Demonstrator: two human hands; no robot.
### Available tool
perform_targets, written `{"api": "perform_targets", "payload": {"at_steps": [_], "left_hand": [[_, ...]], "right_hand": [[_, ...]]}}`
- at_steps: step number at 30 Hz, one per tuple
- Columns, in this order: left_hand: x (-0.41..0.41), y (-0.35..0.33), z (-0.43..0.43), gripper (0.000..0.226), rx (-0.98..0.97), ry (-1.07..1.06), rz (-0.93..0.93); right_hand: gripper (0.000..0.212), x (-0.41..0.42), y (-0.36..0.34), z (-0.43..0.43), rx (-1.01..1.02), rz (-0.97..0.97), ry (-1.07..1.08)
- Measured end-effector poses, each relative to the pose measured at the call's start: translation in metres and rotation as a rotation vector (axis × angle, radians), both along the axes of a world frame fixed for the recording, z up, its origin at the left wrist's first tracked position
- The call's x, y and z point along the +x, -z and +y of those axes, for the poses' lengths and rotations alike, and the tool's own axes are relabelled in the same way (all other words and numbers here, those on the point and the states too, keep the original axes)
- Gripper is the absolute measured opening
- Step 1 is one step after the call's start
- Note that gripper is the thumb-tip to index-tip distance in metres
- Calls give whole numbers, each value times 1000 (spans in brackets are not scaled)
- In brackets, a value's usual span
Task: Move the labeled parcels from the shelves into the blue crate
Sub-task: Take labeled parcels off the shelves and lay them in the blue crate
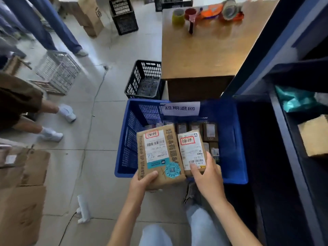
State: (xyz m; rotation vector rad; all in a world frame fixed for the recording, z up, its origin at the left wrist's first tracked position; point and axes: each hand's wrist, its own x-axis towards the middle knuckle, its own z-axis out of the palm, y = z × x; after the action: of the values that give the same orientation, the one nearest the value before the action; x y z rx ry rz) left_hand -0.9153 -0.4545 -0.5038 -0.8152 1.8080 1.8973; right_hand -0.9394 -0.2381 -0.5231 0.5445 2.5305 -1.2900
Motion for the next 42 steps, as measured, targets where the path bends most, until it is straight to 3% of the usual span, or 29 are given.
{"api": "perform_targets", "payload": {"at_steps": [4,9,13,20,27,32,36,40,42], "left_hand": [[-53,54,16,49,-11,-6,-109],[-96,149,26,75,-43,-8,-203],[-128,237,14,96,-111,-4,-268],[-177,400,-13,48,-66,70,-335],[-196,536,-22,52,-57,145,-389],[-205,614,-22,57,-76,240,-419],[-216,662,-17,38,-113,252,-450],[-215,689,-22,64,-188,260,-509],[-205,695,-27,63,-163,246,-511]], "right_hand": [[52,-42,50,21,0,-142,0],[32,-80,141,33,-13,-342,35],[36,-109,226,23,-45,-391,74],[35,-147,391,-3,-56,-438,150],[37,-152,538,-14,-140,-550,265],[39,-167,615,-15,-37,-589,262],[36,-182,658,-15,79,-581,203],[30,-201,690,-17,129,-564,184],[28,-206,700,-21,113,-550,188]]}}
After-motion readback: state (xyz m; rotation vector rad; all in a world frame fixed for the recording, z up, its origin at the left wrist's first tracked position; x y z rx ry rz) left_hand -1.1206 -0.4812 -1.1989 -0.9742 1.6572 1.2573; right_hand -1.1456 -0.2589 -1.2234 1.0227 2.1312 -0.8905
